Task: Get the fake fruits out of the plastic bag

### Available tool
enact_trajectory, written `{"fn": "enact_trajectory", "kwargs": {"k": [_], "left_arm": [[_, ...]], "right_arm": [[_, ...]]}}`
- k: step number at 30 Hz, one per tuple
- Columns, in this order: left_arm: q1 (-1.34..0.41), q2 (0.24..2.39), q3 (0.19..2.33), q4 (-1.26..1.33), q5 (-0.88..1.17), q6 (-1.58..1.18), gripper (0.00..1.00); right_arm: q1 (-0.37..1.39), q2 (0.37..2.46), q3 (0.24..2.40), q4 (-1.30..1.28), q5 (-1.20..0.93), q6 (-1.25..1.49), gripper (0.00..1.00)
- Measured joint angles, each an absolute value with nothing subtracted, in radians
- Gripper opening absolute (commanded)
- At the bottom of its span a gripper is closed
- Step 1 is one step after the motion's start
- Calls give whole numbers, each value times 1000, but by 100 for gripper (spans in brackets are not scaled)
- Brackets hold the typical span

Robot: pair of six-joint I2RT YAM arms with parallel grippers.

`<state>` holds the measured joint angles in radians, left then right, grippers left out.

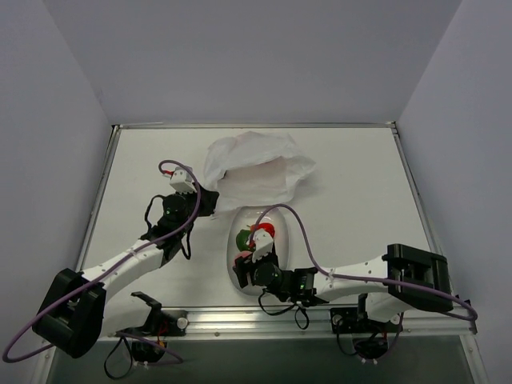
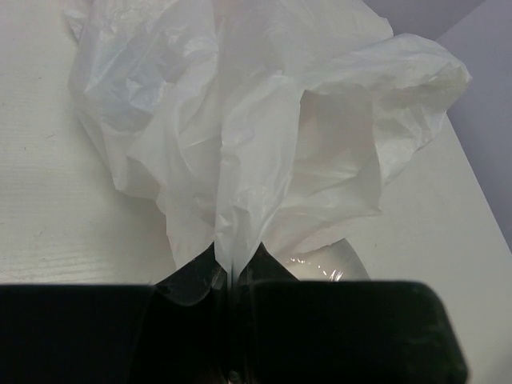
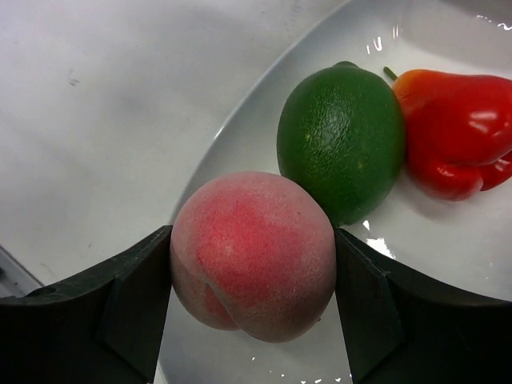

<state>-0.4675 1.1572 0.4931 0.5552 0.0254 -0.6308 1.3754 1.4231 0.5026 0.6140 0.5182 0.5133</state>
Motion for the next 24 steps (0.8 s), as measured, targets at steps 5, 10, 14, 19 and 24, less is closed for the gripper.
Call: {"fn": "enact_trajectory", "kwargs": {"k": [5, 10, 14, 19, 24], "left_arm": [[-467, 1156, 493, 555, 25, -631, 2], [-467, 1153, 493, 554, 23, -632, 2], [-466, 1144, 481, 550, -6, -644, 2], [-465, 1094, 433, 507, -83, -675, 2], [-465, 1039, 411, 485, -142, -692, 2]], "right_arm": [[1375, 1448, 546, 566, 551, 490, 86], [1354, 1359, 596, 518, 562, 432, 59], [1201, 1290, 636, 538, 487, 389, 27], [973, 1418, 750, 641, 368, 350, 13], [900, 1705, 934, 726, 294, 331, 12]]}}
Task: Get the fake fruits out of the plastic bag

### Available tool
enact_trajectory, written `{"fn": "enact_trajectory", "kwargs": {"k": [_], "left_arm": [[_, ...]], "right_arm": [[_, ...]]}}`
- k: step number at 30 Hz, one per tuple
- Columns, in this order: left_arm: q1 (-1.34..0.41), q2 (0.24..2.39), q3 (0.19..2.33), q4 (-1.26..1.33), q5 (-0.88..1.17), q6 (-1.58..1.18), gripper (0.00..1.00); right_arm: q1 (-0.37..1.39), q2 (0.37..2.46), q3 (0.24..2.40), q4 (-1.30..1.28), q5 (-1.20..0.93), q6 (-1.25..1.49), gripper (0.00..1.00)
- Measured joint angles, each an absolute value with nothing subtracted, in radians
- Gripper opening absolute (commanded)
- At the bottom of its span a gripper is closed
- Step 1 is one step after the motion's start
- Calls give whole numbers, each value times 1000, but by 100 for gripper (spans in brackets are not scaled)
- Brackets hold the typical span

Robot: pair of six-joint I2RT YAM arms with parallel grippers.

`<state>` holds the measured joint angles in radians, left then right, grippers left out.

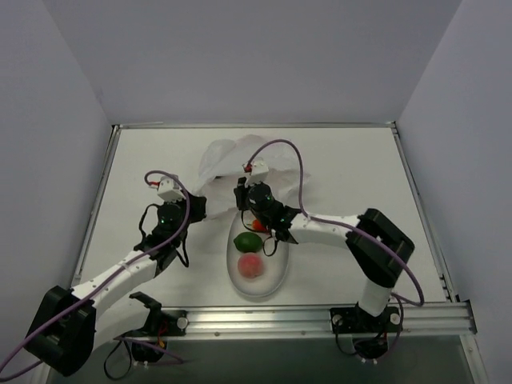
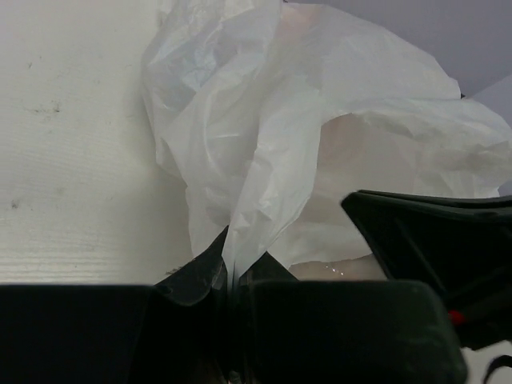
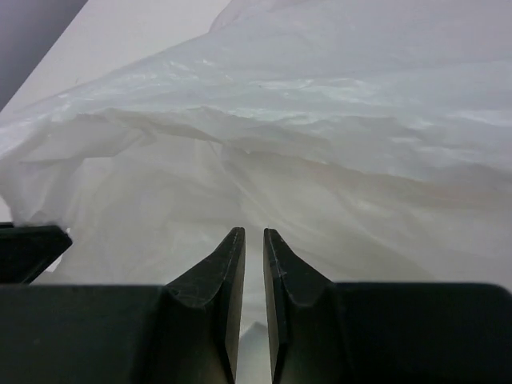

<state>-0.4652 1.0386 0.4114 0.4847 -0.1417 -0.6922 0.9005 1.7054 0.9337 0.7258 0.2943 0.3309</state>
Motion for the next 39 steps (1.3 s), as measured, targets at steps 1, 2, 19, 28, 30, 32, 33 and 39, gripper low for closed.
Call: {"fn": "enact_trajectory", "kwargs": {"k": [1, 2, 19, 28, 30, 32, 33, 39], "left_arm": [[-465, 1036, 411, 485, -149, -693, 2], [-465, 1036, 411, 485, -155, -695, 2], [-465, 1090, 411, 503, -132, -716, 2], [-465, 1073, 411, 506, -132, -719, 2], [-465, 1071, 412, 506, -132, -719, 2], [-465, 1070, 411, 506, -132, -719, 2], [-465, 1070, 412, 506, -132, -719, 2], [-465, 1071, 411, 514, -131, -720, 2]], "right_arm": [[898, 1754, 962, 736, 281, 330, 12], [897, 1798, 989, 747, 273, 329, 12], [805, 2226, 1301, 893, 192, 432, 77], [807, 2413, 1556, 869, 212, 473, 91], [807, 2456, 1613, 859, 222, 484, 93], [807, 2498, 1665, 846, 237, 493, 93], [807, 2518, 1693, 837, 249, 498, 92], [806, 2556, 1748, 838, 310, 495, 63]]}}
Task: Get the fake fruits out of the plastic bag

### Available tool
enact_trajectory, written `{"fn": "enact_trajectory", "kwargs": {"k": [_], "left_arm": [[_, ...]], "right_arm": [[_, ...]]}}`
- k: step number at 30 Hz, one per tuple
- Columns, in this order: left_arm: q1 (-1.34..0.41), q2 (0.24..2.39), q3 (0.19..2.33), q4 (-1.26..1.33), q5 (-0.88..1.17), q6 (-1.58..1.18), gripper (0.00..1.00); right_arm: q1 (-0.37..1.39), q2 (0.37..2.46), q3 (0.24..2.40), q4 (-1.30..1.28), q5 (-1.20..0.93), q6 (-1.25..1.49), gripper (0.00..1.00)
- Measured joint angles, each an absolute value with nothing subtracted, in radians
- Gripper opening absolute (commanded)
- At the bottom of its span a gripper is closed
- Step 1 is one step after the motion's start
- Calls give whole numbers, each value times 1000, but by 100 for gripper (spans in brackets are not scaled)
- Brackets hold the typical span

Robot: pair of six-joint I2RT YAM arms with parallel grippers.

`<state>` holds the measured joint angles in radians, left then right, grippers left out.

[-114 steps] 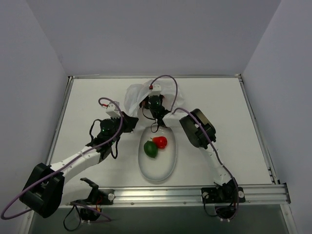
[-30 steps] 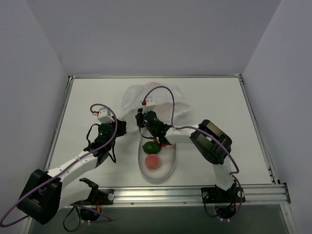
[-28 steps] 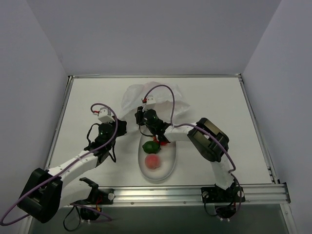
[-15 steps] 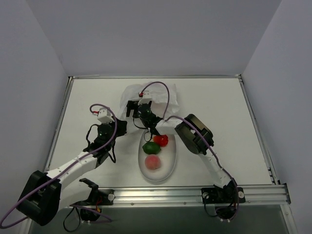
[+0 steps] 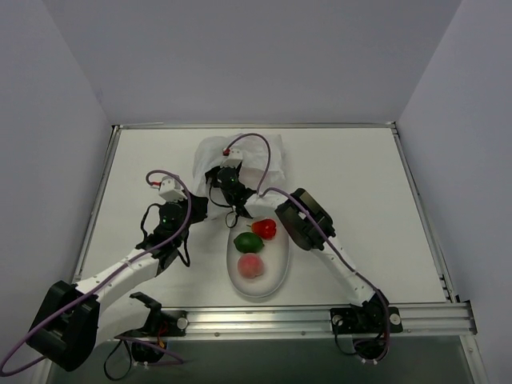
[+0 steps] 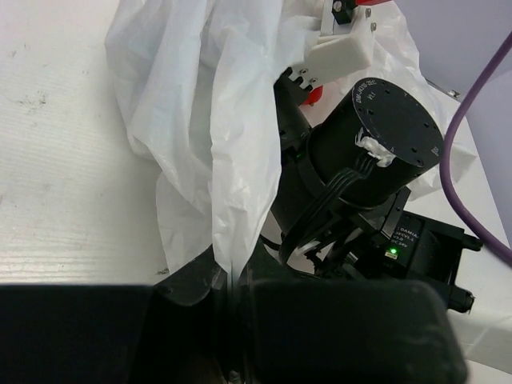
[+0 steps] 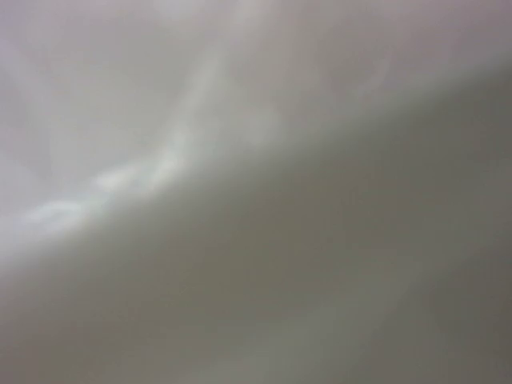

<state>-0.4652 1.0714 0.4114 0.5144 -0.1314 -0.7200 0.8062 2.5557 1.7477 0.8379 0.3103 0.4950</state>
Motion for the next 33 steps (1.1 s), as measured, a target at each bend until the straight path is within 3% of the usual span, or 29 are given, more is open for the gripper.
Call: {"fn": "enact_trajectory", "kwargs": {"k": [2, 5, 20, 26, 33], "left_arm": [[-465, 1071, 411, 517, -131, -720, 2], [-465, 1071, 411, 520, -132, -720, 2], [-464, 1074, 411, 521, -132, -713, 2], [-464, 1074, 411, 521, -132, -707, 2], [-464, 1071, 411, 520, -128, -698, 2]], "right_arm": [[805, 2561, 1751, 856, 315, 495, 47], [804, 2561, 1735, 885, 310, 494, 36], [822, 2038, 1059, 1045, 186, 451, 35], [873, 1895, 923, 1037, 175, 443, 39], [877, 1868, 934, 924, 212, 419, 44]]}}
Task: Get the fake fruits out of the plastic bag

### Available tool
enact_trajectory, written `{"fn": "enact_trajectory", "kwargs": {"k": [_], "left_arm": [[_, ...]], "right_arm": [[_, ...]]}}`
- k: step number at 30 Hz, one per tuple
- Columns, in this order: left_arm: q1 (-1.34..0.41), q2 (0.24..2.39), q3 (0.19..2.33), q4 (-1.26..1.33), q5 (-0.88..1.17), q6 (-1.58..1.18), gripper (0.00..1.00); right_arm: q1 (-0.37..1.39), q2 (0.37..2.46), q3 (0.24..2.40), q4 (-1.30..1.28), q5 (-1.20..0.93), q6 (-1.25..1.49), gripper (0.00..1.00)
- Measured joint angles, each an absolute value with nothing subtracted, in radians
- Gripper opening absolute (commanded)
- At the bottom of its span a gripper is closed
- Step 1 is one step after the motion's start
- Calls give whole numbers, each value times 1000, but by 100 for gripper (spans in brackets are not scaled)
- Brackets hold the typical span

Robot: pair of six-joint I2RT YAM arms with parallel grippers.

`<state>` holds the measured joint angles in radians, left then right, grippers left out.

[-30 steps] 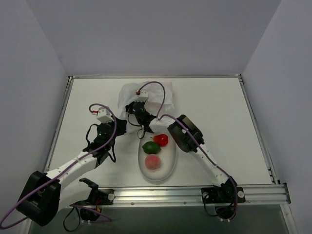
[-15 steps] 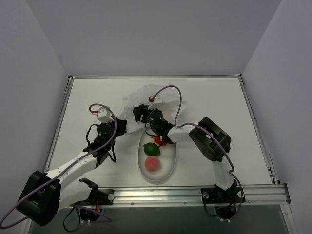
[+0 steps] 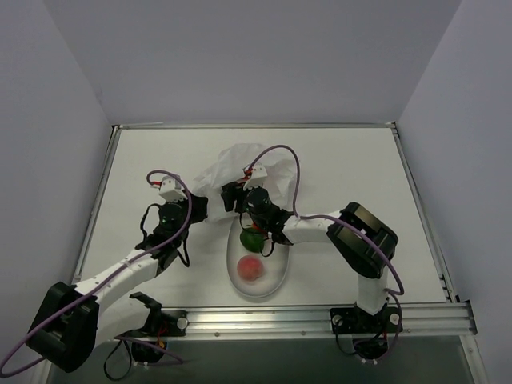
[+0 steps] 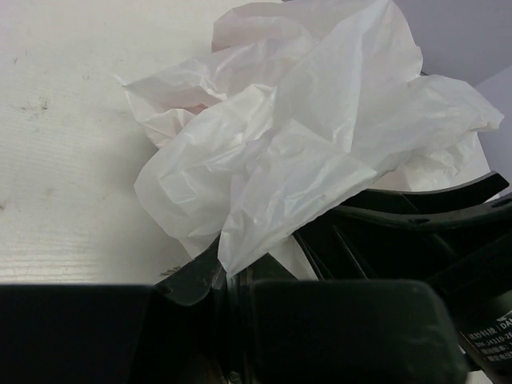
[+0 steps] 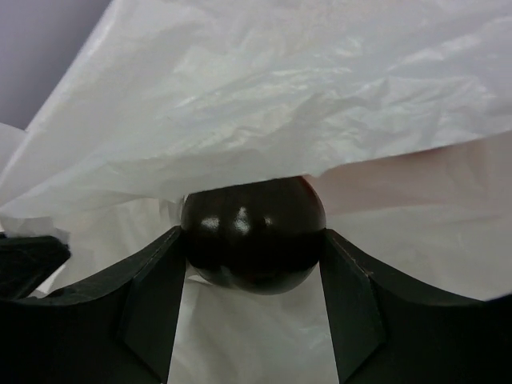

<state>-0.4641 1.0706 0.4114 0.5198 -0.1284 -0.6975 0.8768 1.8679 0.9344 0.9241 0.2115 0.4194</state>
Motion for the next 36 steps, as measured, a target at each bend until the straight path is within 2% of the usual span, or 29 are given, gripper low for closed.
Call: {"fn": "enact_trajectory", "kwargs": {"k": [3, 6, 12, 15, 16, 19, 25, 30, 33, 36], "left_arm": [[-464, 1055, 411, 507, -134, -687, 2], [-464, 1030, 412, 485, -161, -675, 2], [-463, 1010, 412, 451, -192, -656, 2], [-463, 1010, 412, 446, -197, -654, 2], [-463, 1011, 412, 446, -200, -655, 2], [-463, 1022, 412, 448, -201, -656, 2], [-463, 1061, 412, 449, -200, -659, 2], [-463, 1054, 412, 449, -210, -658, 2], [-463, 1051, 412, 448, -220, -659, 2], [-463, 1051, 412, 447, -222, -659, 2]], "right_arm": [[877, 1881, 955, 884, 254, 410, 44], [877, 1900, 976, 842, 306, 403, 51], [868, 2004, 1107, 736, 374, 371, 59], [849, 2046, 1151, 715, 373, 366, 68], [842, 2050, 1152, 710, 374, 367, 75], [830, 2052, 1152, 695, 374, 369, 83], [814, 2041, 1129, 693, 356, 368, 84], [797, 1990, 1096, 692, 326, 368, 80], [783, 1952, 1073, 696, 321, 370, 89], [770, 1942, 1068, 704, 316, 369, 88]]}}
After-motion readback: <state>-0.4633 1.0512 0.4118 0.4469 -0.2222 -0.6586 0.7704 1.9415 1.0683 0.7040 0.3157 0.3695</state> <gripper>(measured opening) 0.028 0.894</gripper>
